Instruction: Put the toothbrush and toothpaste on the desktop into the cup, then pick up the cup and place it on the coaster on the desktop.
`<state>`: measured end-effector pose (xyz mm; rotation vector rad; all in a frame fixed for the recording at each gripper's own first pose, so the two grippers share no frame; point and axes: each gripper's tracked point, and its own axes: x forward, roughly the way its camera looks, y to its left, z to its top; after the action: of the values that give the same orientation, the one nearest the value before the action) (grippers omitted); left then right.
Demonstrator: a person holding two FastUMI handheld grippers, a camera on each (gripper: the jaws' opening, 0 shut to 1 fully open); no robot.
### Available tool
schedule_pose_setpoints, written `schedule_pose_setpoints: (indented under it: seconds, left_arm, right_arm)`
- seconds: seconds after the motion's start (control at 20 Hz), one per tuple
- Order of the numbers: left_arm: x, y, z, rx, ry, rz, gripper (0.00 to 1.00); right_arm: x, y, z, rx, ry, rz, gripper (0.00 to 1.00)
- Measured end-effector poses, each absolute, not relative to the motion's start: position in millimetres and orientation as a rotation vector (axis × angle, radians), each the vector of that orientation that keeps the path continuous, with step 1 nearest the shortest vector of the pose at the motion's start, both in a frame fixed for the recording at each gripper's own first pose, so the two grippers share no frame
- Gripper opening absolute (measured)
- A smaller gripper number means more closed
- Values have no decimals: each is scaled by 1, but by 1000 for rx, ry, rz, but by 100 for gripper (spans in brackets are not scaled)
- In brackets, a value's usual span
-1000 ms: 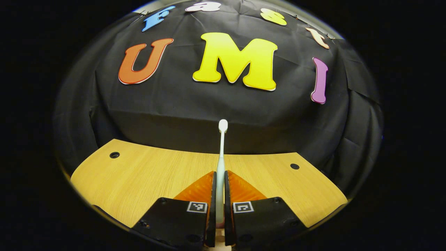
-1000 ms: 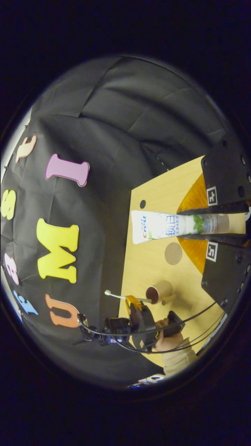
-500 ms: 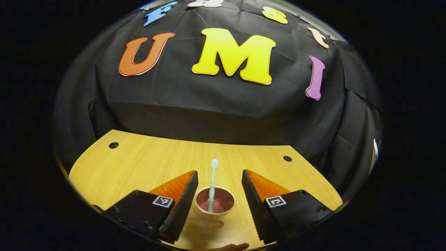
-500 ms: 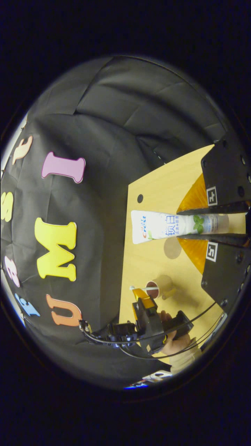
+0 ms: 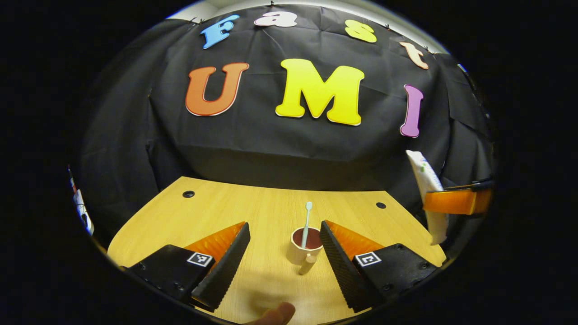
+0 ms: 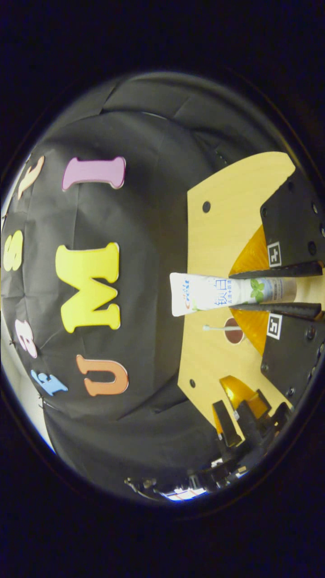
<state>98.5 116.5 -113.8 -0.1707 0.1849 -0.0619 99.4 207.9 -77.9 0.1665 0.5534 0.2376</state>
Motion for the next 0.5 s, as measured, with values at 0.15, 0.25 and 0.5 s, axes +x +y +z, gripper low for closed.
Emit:
schedule_pose_setpoints:
  seconds: [0.15, 0.25, 0.5]
  left_arm:
    - [73, 136, -107, -172, 189, -3, 99]
    - [57, 142, -102, -183, 210, 28, 99]
    - [24, 145, -75, -207, 190, 86, 99]
  right_arm:
    - [132, 247, -81, 148, 519, 319, 22]
    - [151, 267, -86, 149, 496, 362, 22]
    - [183, 316, -125, 159, 519, 433, 23]
